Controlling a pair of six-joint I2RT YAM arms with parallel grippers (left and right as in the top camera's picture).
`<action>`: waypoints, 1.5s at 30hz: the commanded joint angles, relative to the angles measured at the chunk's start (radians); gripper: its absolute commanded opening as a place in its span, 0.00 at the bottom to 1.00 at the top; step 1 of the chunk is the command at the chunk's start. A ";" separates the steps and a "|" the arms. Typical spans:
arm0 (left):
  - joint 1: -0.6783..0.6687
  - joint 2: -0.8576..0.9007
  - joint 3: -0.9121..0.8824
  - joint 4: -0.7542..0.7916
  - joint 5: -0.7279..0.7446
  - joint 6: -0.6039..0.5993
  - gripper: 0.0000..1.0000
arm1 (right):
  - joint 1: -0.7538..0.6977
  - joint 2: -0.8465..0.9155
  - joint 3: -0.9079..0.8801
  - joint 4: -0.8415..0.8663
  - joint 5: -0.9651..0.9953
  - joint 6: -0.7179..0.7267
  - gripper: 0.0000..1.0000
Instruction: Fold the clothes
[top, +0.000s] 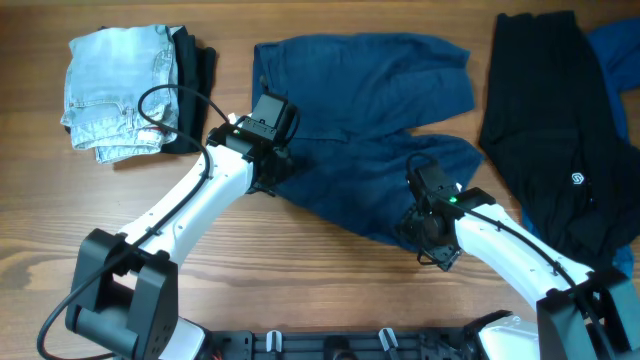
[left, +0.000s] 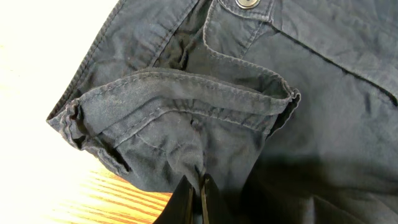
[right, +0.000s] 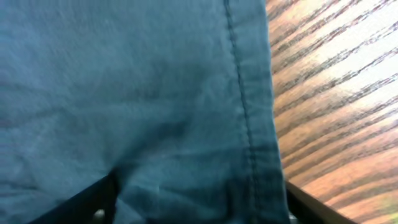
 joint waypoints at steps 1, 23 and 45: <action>0.005 0.005 -0.005 0.004 -0.021 -0.009 0.04 | 0.005 -0.012 -0.010 0.005 0.019 0.030 0.26; 0.108 -0.132 -0.005 -0.285 -0.074 -0.378 0.04 | -0.097 -0.554 0.053 -0.244 0.077 -0.130 0.04; -0.158 -0.400 -0.005 -0.441 -0.395 -0.812 0.04 | -0.097 -0.547 0.195 -0.069 0.220 -0.335 0.04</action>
